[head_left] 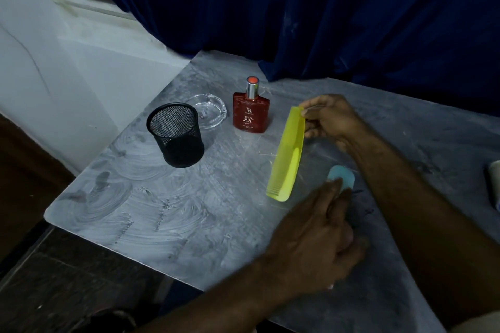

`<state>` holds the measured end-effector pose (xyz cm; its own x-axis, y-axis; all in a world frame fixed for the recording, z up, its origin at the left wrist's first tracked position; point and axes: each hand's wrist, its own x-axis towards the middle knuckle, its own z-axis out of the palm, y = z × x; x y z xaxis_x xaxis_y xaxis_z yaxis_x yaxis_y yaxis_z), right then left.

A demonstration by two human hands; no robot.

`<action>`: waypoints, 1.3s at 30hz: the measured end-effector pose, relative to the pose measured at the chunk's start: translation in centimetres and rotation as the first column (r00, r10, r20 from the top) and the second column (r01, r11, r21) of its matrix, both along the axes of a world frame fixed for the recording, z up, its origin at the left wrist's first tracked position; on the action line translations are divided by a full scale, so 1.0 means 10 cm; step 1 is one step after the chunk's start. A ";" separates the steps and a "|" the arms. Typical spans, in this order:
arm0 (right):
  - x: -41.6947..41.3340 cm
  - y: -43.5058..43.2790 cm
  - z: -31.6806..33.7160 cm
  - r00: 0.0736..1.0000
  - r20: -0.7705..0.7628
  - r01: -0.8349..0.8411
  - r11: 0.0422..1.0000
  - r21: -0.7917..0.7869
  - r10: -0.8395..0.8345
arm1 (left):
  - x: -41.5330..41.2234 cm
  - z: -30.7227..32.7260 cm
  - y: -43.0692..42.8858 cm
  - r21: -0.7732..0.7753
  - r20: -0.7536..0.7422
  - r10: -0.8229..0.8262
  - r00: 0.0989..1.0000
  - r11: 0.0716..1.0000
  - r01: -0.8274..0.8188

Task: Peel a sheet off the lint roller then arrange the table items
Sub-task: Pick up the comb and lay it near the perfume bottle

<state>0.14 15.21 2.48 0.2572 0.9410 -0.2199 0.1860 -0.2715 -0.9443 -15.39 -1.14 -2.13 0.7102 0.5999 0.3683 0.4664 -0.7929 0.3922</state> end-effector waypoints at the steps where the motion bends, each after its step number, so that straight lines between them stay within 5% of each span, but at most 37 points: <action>1: -0.03 0.01 -0.05 1.000 0.012 -0.009 1.000 -0.020 0.010 | -0.10 0.01 -0.06 -0.026 0.119 -0.031 0.992 0.999 0.034; 6: -0.08 0.03 -0.25 0.994 0.104 -0.018 0.994 -0.108 0.030 | -0.59 0.04 -0.10 -0.219 0.294 0.076 0.953 0.976 -0.010; 14: -0.07 0.10 -0.38 0.948 0.316 0.018 0.990 -0.142 0.028 | -0.92 -0.13 0.28 -0.194 0.023 0.231 0.973 0.955 -0.223; 20: -0.08 0.13 -0.44 0.879 0.476 0.066 0.987 -0.143 0.011 | -0.89 -0.21 0.25 -0.149 -0.033 0.231 0.972 0.961 -0.234; 39: -0.28 0.05 -0.44 0.763 0.646 0.010 0.999 -0.036 0.016 | -0.93 -0.27 0.17 -0.146 -0.034 0.253 0.967 0.956 -0.255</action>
<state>-2.63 15.71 -1.91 0.3480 0.9368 -0.0356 0.7493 -0.3008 -0.5900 -24.69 0.60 -4.83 0.5320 0.8081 0.2528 0.6515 -0.5814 0.4874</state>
